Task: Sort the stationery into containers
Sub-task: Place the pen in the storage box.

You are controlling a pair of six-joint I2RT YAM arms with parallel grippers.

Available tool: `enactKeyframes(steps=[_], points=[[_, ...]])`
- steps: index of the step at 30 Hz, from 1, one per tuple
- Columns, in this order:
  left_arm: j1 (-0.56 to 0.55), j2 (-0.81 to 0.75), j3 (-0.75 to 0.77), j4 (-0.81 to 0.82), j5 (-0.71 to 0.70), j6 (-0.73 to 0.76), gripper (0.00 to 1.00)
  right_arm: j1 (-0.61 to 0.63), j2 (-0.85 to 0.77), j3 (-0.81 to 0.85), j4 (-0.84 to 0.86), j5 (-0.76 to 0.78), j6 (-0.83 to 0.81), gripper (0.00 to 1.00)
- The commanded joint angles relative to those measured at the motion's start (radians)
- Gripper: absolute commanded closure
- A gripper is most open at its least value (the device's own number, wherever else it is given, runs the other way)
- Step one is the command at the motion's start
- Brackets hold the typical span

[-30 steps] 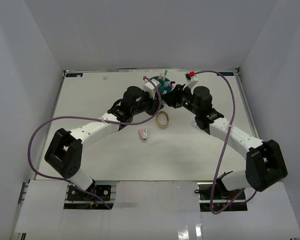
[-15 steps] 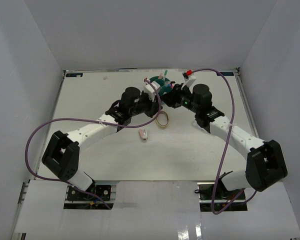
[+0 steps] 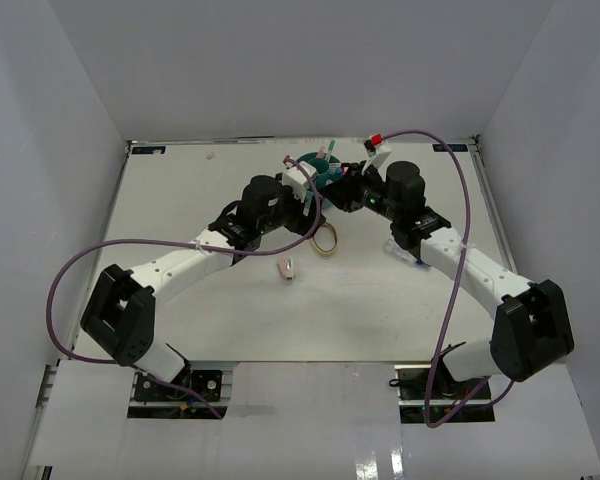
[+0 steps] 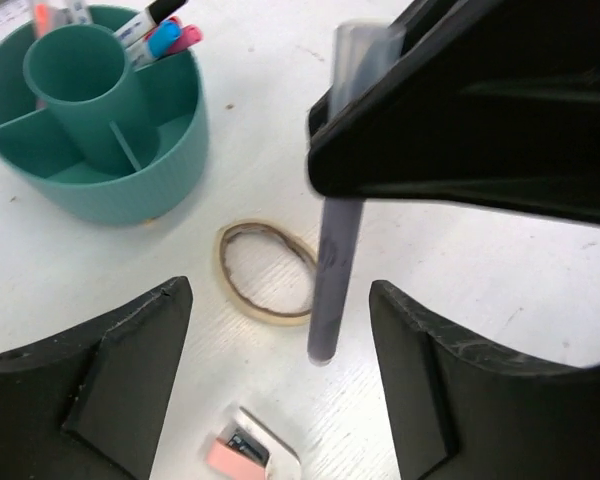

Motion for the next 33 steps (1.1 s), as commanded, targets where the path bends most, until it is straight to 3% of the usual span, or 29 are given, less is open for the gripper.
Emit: enactKeyframes(steps=[1,6,10,14,24,33], points=[[0.01,-0.077,0.017,-0.044,-0.104,-0.025,0.14,-0.009,0.018,0.085,0.021,0.025,-0.048,0.92],[0.074,-0.142,0.001,-0.133,-0.104,-0.06,0.07,-0.017,0.081,0.176,0.093,0.105,-0.078,0.92],[0.236,-0.177,-0.025,-0.196,-0.046,-0.146,0.04,-0.023,0.162,0.28,0.142,0.168,-0.124,0.92],[0.327,-0.198,-0.064,-0.216,-0.062,-0.197,0.02,-0.026,0.27,0.389,0.176,0.212,-0.171,0.92],[0.359,-0.203,-0.091,-0.22,-0.096,-0.171,0.02,-0.037,0.575,0.648,0.206,0.274,-0.257,0.92],[0.359,-0.195,-0.086,-0.225,-0.068,-0.16,0.02,-0.039,0.745,0.768,0.206,0.271,-0.262,0.92]])
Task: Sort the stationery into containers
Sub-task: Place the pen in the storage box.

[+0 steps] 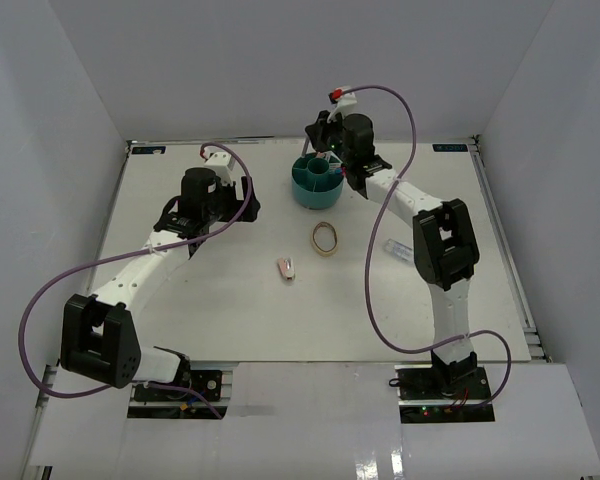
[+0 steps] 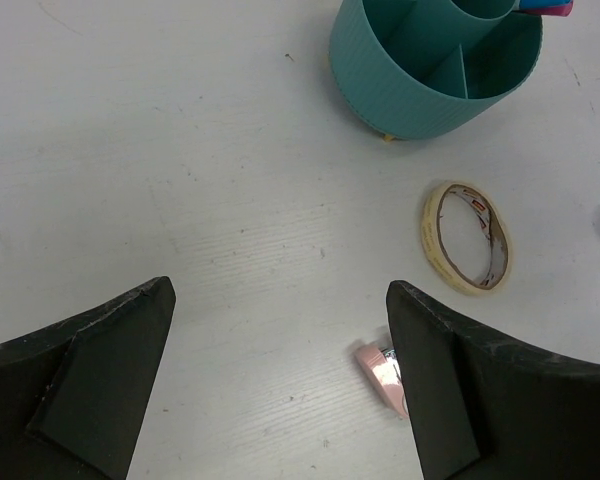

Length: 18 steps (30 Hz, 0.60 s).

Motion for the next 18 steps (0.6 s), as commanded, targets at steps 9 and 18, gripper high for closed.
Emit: enactKeyframes(steps=[9,18], points=[[-0.001,-0.027,0.001,0.0,0.047,0.001,0.02,-0.003,0.117,0.097,0.06,0.015,-0.014,0.88],[-0.001,-0.021,0.002,0.0,0.062,-0.001,0.02,-0.003,0.079,0.059,0.047,0.008,-0.02,0.51]])
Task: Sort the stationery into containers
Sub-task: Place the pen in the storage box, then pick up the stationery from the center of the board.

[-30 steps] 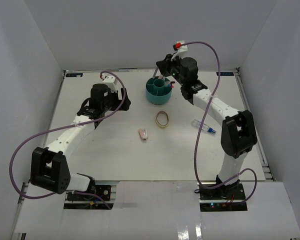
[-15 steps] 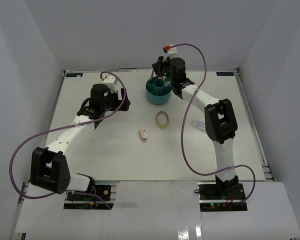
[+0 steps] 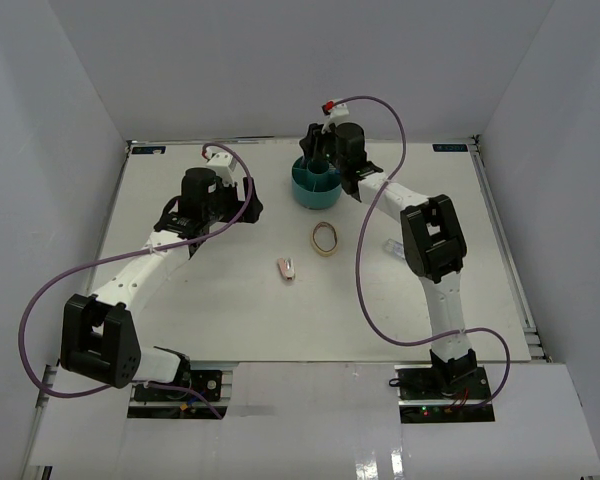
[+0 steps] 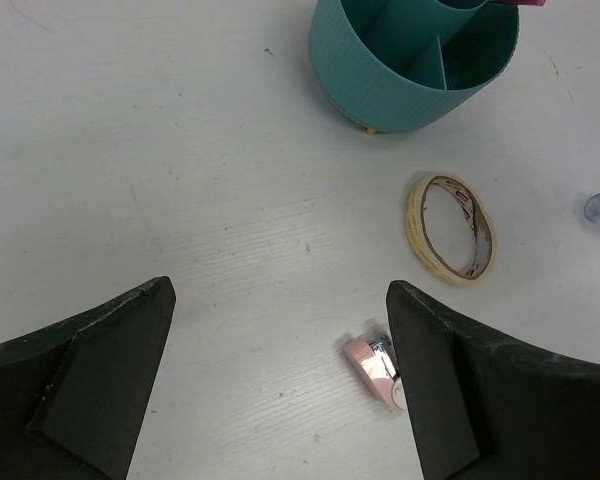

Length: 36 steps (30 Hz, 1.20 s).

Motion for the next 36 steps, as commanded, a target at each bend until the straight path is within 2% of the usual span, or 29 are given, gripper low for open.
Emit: enactKeyframes(steps=[1,6,11,17,19,23,27,36], points=[[-0.001,-0.019,0.002,0.0,0.025,-0.002,0.02,-0.002,-0.086,0.0,0.037,0.008,-0.023,0.49],[-0.001,-0.018,0.004,-0.001,0.047,-0.007,0.02,-0.003,-0.214,-0.095,0.007,0.019,-0.063,0.41],[-0.001,-0.021,0.006,-0.003,0.058,-0.013,0.02,-0.003,-0.421,-0.24,-0.062,0.088,-0.089,0.41],[-0.001,-0.027,0.01,-0.006,0.074,-0.023,0.02,-0.003,-0.635,-0.45,-0.219,0.204,-0.024,0.41],[-0.001,-0.025,0.01,-0.007,0.087,-0.028,0.02,-0.002,-0.678,-0.514,-0.321,0.246,0.021,0.41],[-0.001,-0.011,0.015,-0.013,0.097,-0.034,0.02,0.013,-0.711,-0.614,-0.456,0.277,0.108,0.43],[-0.001,0.001,0.016,-0.015,0.108,-0.042,0.02,0.039,-0.711,-0.711,-0.444,0.252,0.173,0.46],[-0.001,0.032,0.019,-0.023,0.108,-0.042,0.02,0.098,-0.571,-0.747,-0.435,0.209,0.248,0.48]])
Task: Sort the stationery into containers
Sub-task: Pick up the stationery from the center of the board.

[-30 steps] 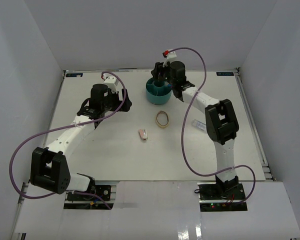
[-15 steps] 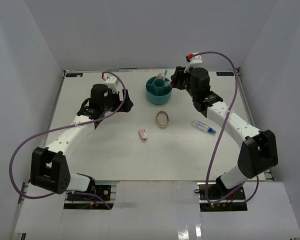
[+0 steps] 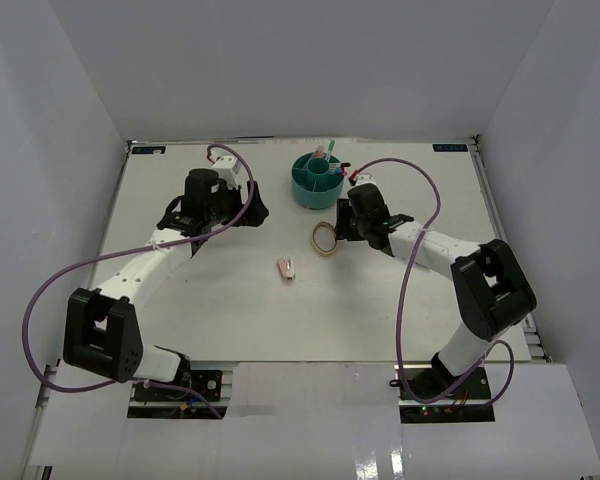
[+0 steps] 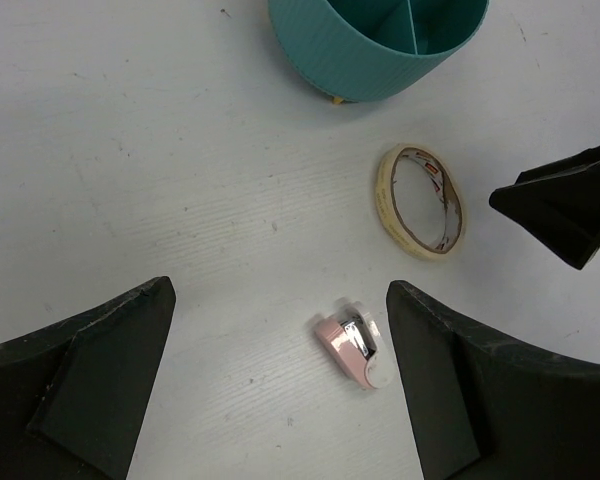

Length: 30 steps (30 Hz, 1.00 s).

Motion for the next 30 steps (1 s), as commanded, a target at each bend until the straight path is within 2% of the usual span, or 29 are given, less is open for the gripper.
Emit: enactKeyframes(steps=[1,6,13,24,27,28,30], points=[[-0.002,0.006,0.019,-0.01,0.017,-0.008,0.02,0.013,0.03,-0.012,0.062,-0.017,0.055,0.49],[-0.001,0.014,0.022,-0.012,0.035,-0.015,0.02,0.03,0.078,-0.006,0.076,-0.001,0.059,0.5],[-0.001,0.029,0.022,-0.009,0.048,-0.021,0.02,0.038,0.124,-0.013,0.092,0.009,0.051,0.59],[-0.001,0.095,0.03,-0.004,0.089,-0.061,0.02,0.044,0.168,-0.01,0.092,0.024,0.052,0.6],[-0.001,0.101,0.033,-0.004,0.112,-0.073,0.02,0.044,0.162,-0.027,0.108,0.03,0.051,0.64],[-0.002,0.103,0.033,0.003,0.123,-0.075,0.02,0.042,0.155,-0.03,0.115,0.03,0.045,0.7],[-0.004,0.111,0.033,0.008,0.156,-0.074,0.02,0.044,0.139,-0.051,0.127,0.028,0.033,0.76]])
